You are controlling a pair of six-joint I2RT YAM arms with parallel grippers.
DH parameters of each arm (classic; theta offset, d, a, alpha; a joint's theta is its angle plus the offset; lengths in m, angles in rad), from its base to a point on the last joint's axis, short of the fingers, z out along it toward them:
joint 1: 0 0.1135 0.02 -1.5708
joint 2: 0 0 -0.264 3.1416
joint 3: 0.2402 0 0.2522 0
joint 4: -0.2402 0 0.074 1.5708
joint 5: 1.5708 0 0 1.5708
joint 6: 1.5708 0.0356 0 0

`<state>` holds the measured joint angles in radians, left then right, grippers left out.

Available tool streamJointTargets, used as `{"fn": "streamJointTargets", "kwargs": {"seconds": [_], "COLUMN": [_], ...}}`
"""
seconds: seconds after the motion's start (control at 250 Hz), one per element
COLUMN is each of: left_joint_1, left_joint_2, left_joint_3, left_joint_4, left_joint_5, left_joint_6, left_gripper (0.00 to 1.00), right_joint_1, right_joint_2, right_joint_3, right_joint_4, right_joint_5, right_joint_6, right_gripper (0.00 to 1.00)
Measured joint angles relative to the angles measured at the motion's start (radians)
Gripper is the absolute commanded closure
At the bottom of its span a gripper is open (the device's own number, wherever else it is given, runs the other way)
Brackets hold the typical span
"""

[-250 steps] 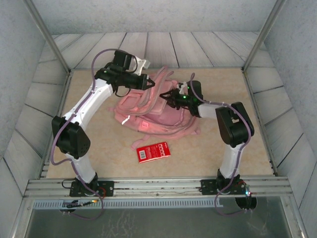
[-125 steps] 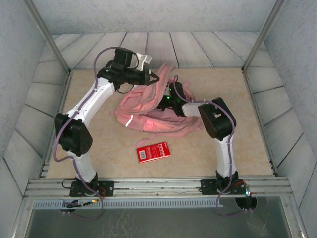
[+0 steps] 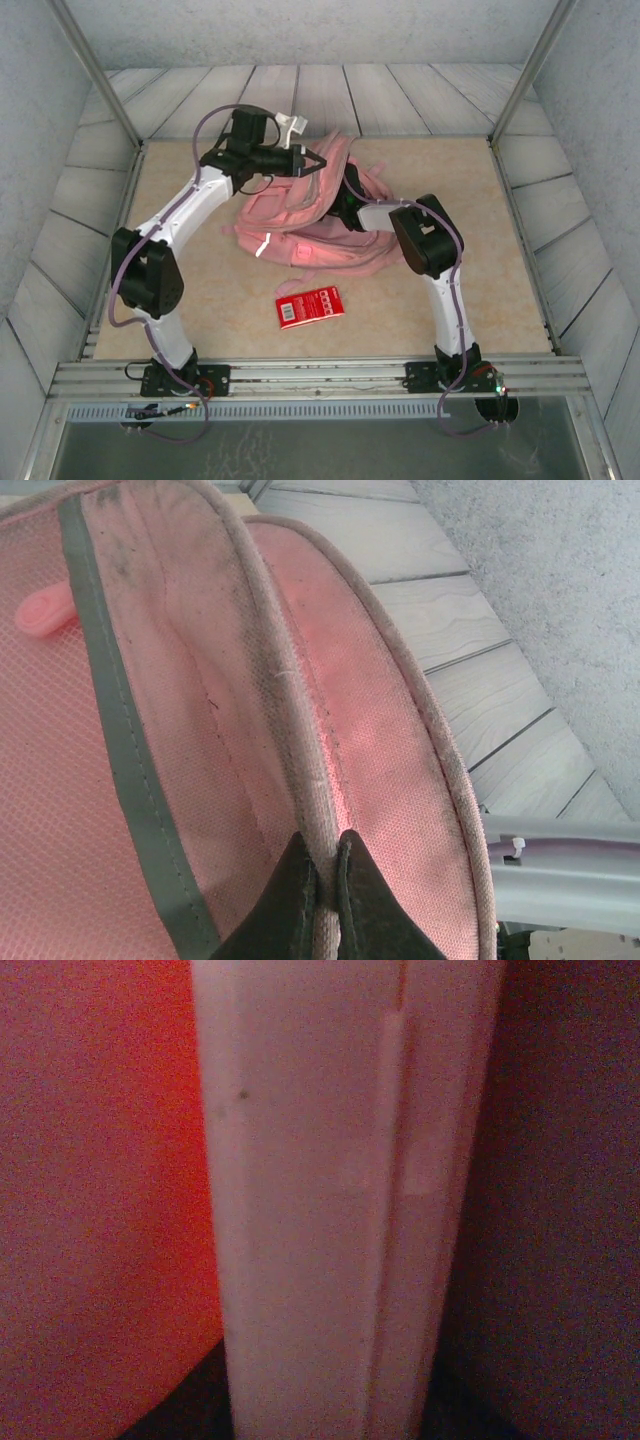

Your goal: Pack the student bag

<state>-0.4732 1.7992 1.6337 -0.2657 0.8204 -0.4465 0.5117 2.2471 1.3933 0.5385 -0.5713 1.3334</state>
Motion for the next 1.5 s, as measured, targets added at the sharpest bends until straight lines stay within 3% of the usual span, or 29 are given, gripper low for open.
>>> {"fn": "streamJointTargets", "kwargs": {"seconds": [0.2, 0.412, 0.671, 0.807, 1.043, 1.183, 1.267, 1.415, 1.503], "left_joint_1": [0.001, 0.007, 0.008, -0.002, -0.093, -0.165, -0.188, -0.190, -0.187], "left_joint_2": [-0.042, -0.058, -0.058, -0.058, 0.022, 0.149, 0.204, 0.221, 0.207], "left_joint_3": [-0.066, -0.112, -0.131, -0.169, -0.169, -0.114, -0.098, -0.096, -0.093], "left_joint_4": [0.035, 0.072, 0.080, 0.088, 0.145, 0.136, 0.123, 0.095, 0.077], "left_joint_5": [-0.001, -0.006, -0.036, -0.063, -0.107, -0.134, -0.143, -0.144, -0.148], "left_joint_6": [0.004, 0.007, 0.045, 0.081, 0.096, 0.120, 0.133, 0.162, 0.185], "left_gripper": [1.00, 1.00, 1.00, 1.00, 1.00, 1.00, 1.00, 0.77, 0.64], "right_joint_1": [-0.013, -0.064, -0.219, -0.296, -0.303, -0.314, -0.325, -0.339, -0.344], "right_joint_2": [-0.096, -0.288, -0.599, -0.743, -0.943, -0.969, -0.969, -0.946, -0.904], "right_joint_3": [-0.092, -0.246, -0.459, -0.534, -0.627, -0.692, -0.742, -0.798, -0.803], "right_joint_4": [-0.053, -0.223, -0.452, -0.593, -0.755, -0.782, -0.766, -0.688, -0.622], "right_joint_5": [-0.016, -0.037, -0.030, 0.036, 0.214, 0.282, 0.289, 0.276, 0.251], "right_joint_6": [-0.112, -0.267, -0.467, -0.587, -0.709, -0.715, -0.706, -0.684, -0.670], "right_gripper": [0.35, 0.27, 0.32, 0.34, 0.38, 0.50, 0.51, 0.51, 0.58]}}
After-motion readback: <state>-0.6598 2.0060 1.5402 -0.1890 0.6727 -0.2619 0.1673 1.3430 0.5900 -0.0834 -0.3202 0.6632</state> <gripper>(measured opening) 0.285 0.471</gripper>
